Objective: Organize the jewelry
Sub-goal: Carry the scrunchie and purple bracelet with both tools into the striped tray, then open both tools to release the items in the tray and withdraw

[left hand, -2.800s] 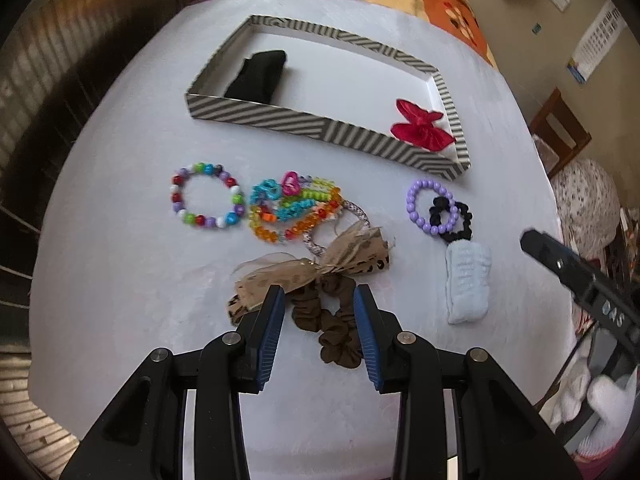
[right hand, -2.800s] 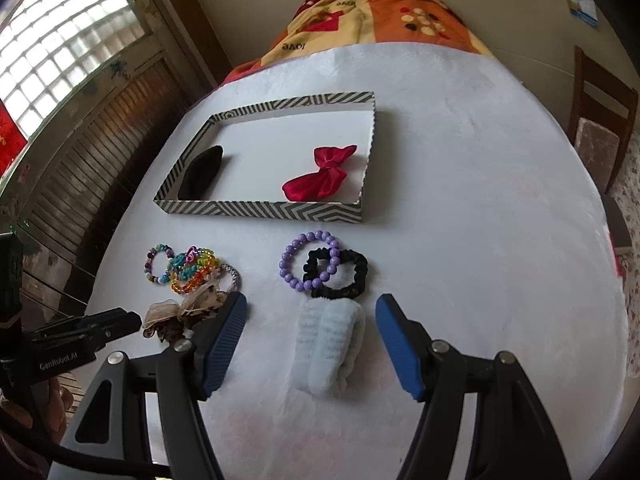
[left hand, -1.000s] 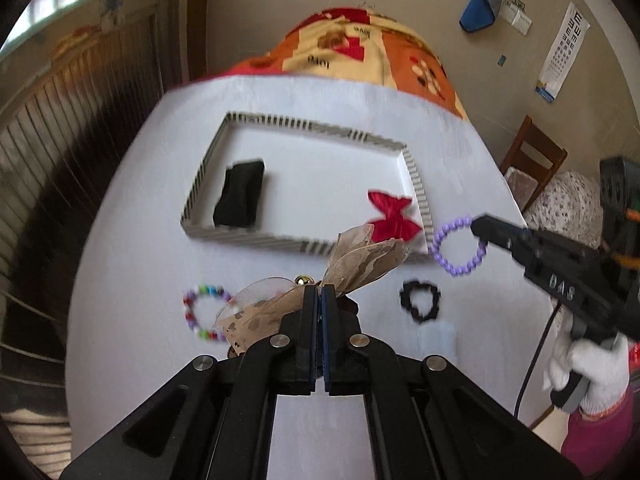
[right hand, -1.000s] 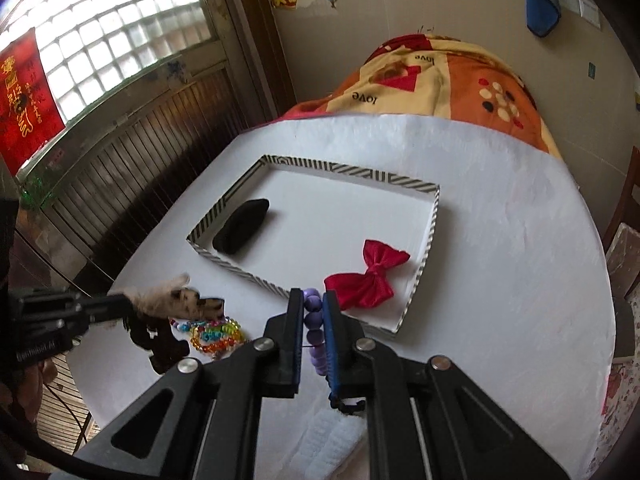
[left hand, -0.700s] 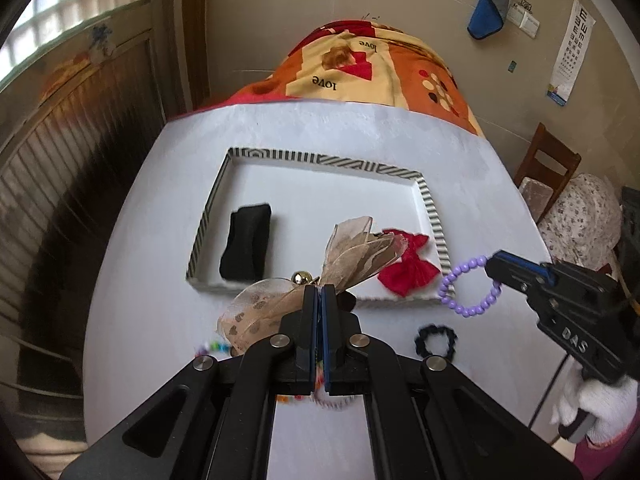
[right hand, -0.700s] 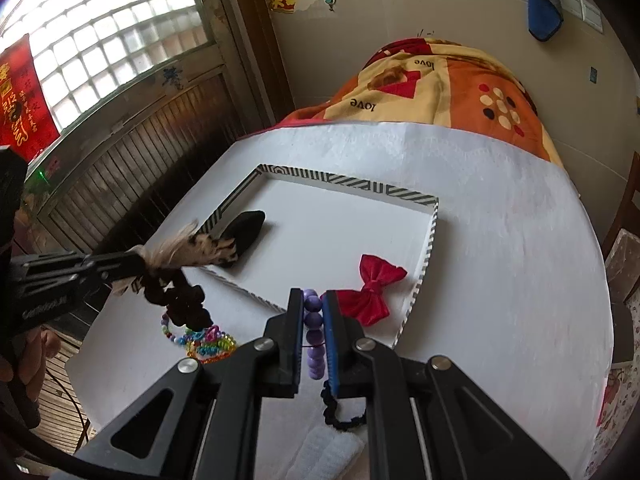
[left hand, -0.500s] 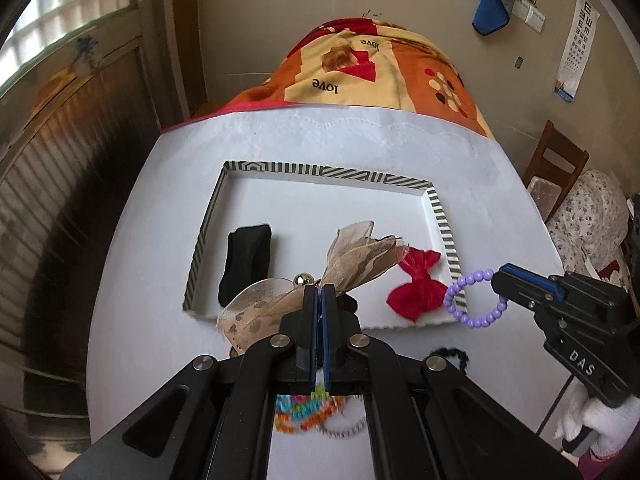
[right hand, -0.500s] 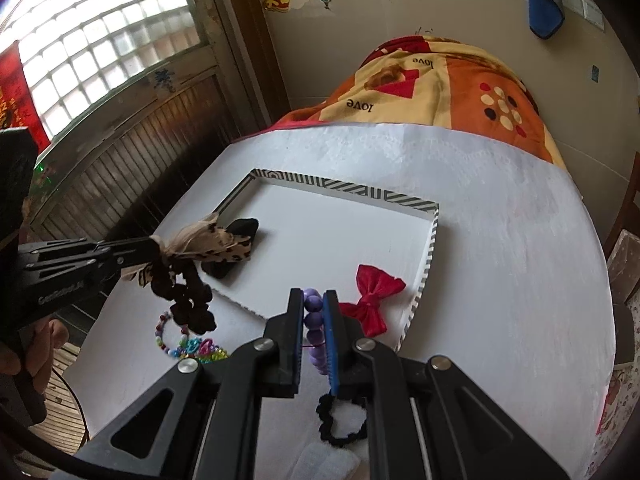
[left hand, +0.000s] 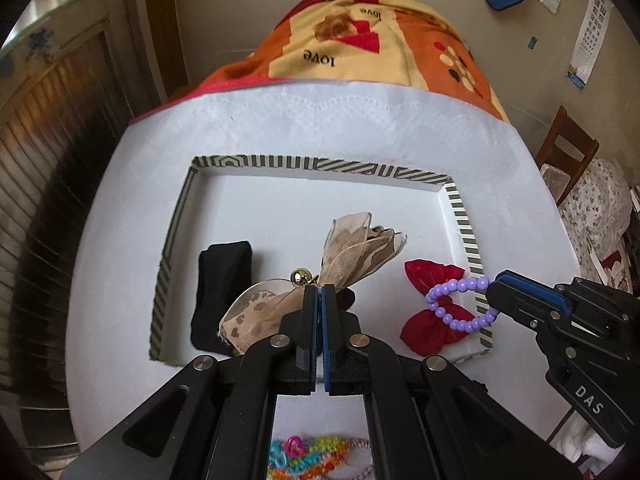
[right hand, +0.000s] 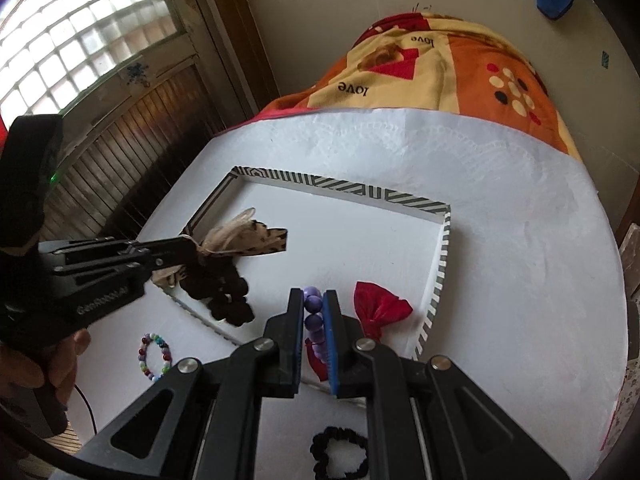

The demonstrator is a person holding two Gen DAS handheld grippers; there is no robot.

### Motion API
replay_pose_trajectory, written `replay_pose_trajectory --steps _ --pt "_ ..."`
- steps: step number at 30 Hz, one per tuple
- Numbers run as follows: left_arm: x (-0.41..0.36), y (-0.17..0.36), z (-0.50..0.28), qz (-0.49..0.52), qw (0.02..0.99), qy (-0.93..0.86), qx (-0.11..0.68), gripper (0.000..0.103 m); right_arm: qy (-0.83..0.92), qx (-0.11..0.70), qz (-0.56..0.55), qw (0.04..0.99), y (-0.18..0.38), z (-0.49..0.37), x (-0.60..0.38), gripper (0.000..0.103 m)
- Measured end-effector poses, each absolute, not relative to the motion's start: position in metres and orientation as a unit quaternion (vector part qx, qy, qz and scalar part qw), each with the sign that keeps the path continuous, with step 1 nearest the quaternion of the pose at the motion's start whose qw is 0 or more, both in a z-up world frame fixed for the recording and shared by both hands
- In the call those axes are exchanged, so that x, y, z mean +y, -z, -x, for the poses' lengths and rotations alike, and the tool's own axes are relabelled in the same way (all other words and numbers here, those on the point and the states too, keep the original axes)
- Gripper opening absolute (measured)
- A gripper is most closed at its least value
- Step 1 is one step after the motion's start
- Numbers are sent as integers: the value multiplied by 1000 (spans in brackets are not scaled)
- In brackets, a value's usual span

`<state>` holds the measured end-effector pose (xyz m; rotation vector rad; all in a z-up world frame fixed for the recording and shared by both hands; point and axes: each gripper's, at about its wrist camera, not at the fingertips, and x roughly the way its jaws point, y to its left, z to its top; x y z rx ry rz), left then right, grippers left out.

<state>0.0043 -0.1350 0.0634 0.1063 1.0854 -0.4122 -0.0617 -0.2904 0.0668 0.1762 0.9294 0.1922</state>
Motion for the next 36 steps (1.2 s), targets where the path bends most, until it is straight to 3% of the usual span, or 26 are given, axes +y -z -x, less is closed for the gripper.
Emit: replay_pose_trajectory --steps 14,26,29,30,33,36 --pt "-125 -9 -41 -46 810 167 560 0 -88 503 -112 853 -4 -5 -291 10" --pt "-127 4 -40 -45 808 161 566 0 -75 540 -108 831 34 -22 -288 10" --pt "-128 5 -39 -45 806 157 569 0 -73 540 -113 831 30 -19 -290 23" --pt "-128 5 -37 -45 806 156 569 5 -74 537 -115 833 27 -16 -291 29" --pt "-126 0 -33 -40 807 156 568 17 -74 525 -117 840 16 -7 -293 30" --pt "-122 -7 -25 -29 810 153 566 20 -74 515 -121 845 6 5 -292 34"
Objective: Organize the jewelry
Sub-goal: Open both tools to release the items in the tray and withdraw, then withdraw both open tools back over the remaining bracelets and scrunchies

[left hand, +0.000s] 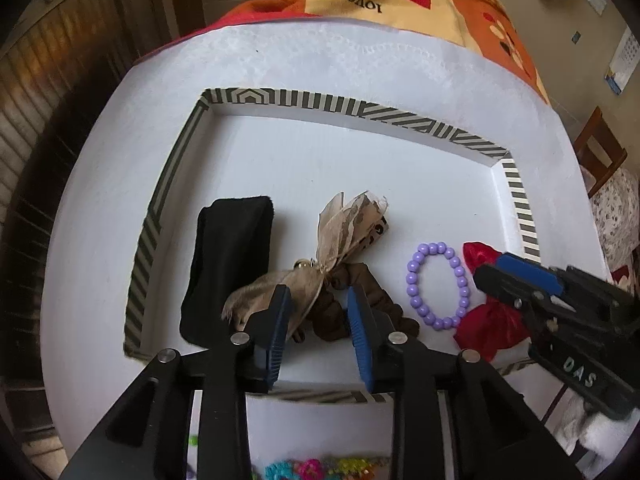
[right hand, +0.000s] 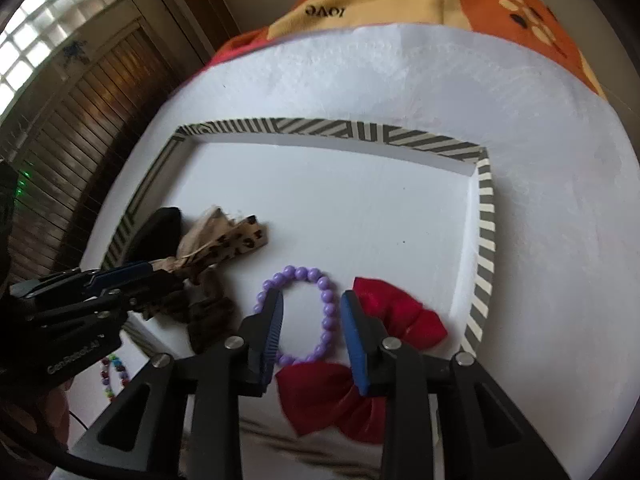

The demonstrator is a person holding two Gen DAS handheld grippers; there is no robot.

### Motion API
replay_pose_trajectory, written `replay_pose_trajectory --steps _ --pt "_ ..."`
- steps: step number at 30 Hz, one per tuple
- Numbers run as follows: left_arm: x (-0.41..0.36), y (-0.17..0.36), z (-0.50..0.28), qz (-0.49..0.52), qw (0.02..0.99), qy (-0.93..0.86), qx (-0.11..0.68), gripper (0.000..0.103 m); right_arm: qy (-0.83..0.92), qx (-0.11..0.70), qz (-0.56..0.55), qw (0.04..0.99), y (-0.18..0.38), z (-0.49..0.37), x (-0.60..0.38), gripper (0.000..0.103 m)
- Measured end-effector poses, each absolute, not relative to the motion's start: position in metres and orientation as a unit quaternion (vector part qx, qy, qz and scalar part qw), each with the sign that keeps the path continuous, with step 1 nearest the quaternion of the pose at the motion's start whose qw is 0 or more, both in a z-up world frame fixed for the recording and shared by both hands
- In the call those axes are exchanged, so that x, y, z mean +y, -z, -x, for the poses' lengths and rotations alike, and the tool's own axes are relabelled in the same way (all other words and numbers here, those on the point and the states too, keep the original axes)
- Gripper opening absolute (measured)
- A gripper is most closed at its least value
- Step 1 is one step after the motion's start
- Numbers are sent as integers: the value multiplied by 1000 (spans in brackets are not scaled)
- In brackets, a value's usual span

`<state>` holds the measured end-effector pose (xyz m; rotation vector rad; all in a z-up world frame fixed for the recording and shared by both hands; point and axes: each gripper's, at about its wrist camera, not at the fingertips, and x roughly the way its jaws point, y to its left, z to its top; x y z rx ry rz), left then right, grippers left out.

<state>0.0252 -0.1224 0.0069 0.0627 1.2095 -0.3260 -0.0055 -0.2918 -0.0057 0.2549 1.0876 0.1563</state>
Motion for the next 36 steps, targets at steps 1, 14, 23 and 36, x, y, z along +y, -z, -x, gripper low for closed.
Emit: replay_pose_trajectory --steps 1,14,23,36 --pt "-122 -9 -23 -28 811 151 565 20 -73 512 -120 847 3 9 -291 37" --pt "-115 -37 6 -36 831 139 537 20 -55 488 -126 862 -26 47 -285 49" --pt "-113 -58 38 -47 843 145 515 20 -52 463 -121 877 -52 85 -276 55" --pt "-105 -79 102 -56 858 138 492 20 -49 447 -127 884 -67 153 -271 59"
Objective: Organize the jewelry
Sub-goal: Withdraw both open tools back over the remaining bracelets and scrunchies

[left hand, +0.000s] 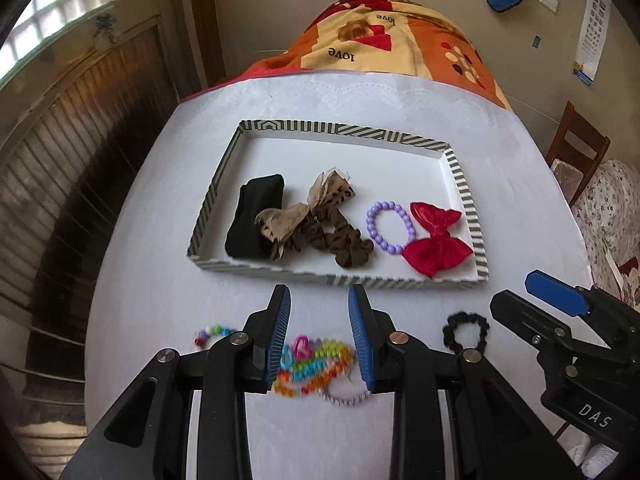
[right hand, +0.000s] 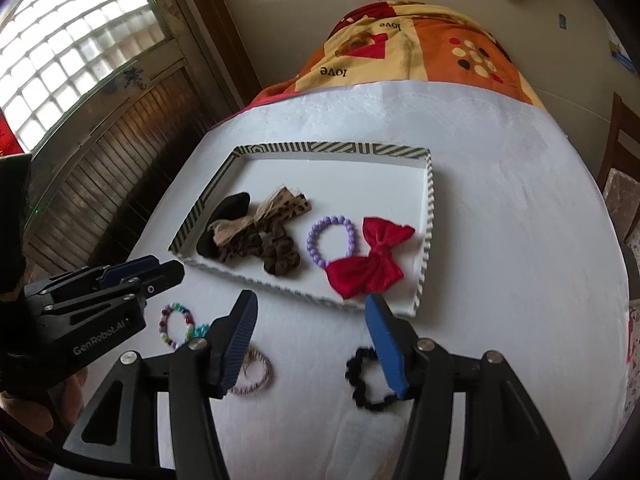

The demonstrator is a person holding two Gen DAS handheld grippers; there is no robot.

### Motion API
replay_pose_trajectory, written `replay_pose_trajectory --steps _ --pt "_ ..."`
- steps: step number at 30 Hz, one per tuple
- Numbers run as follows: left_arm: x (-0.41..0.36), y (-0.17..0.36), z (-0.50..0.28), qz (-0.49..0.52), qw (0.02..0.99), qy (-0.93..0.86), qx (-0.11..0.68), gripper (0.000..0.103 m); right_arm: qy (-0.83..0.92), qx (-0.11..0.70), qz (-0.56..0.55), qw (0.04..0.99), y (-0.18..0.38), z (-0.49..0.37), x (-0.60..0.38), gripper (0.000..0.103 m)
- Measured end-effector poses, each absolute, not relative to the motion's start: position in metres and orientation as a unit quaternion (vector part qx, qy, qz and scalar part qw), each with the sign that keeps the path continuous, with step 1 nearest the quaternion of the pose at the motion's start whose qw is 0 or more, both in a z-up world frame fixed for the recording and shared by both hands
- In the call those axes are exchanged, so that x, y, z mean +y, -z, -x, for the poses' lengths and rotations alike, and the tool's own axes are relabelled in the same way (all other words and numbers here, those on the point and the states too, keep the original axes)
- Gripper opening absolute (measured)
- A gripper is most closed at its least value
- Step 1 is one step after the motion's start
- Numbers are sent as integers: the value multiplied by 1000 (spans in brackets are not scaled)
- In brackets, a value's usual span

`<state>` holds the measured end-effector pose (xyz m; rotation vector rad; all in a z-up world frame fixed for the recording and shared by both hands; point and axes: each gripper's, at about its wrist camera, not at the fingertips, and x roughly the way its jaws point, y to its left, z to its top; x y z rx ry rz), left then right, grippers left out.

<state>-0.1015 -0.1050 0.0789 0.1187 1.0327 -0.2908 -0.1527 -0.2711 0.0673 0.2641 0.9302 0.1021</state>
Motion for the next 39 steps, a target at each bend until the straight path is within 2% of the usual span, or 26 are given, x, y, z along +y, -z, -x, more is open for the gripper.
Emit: replay_pose_trajectory --steps 18,39 --pt "-85 -100 191 -62 876 120 464 20 -49 432 -122 892 -81 238 -263 61" --pt "-75 -113 222 -51 889 108 442 20 -64 426 -102 897 -92 267 -248 64"
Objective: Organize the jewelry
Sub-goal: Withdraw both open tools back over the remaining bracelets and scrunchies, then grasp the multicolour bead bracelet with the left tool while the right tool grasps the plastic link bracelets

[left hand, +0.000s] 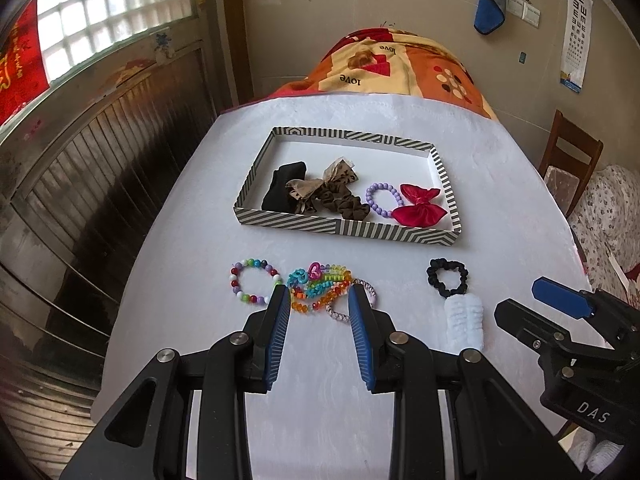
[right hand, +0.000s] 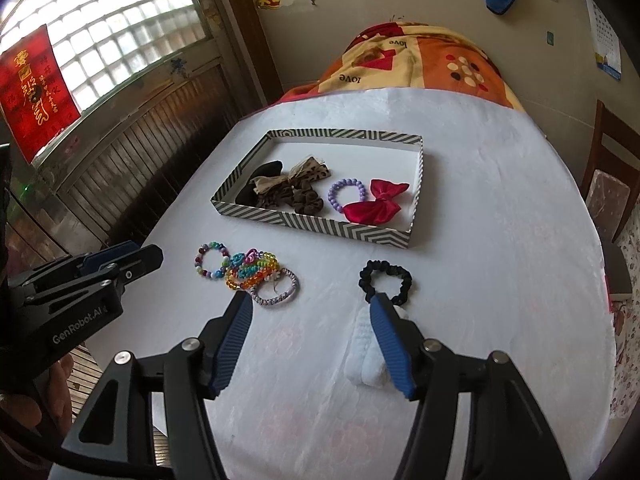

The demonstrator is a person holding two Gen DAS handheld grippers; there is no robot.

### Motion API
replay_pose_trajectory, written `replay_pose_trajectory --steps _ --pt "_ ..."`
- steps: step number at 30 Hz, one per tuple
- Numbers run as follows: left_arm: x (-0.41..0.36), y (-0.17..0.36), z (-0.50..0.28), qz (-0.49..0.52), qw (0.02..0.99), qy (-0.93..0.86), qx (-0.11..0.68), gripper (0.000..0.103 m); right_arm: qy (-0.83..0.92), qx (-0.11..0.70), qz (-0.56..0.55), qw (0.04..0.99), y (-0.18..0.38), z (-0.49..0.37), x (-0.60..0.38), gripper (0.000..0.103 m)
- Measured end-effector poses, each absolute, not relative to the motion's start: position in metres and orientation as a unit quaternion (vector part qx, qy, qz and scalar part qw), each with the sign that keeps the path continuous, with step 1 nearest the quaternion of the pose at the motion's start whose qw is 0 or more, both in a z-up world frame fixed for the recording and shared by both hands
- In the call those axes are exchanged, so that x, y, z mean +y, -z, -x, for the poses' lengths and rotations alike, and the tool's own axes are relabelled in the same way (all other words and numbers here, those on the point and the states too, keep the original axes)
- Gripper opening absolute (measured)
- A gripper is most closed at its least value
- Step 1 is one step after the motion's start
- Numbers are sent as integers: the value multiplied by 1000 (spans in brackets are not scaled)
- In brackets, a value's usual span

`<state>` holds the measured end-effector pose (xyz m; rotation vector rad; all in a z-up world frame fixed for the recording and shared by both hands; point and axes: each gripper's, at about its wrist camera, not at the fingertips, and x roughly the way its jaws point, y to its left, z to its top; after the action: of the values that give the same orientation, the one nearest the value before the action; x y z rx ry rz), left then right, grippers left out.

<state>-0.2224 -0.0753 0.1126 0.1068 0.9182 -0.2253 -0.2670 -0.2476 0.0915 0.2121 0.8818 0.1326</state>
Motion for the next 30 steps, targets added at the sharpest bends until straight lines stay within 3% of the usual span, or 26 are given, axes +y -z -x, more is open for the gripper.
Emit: replay_pose_trajectory --steps 23,30 --pt "-65 -100 214 -46 883 93 458 20 -81 444 -90 888 -79 252 -236 66" --pt "-27 -82 195 6 860 98 501 20 -87 461 -88 879 -63 240 -230 66"
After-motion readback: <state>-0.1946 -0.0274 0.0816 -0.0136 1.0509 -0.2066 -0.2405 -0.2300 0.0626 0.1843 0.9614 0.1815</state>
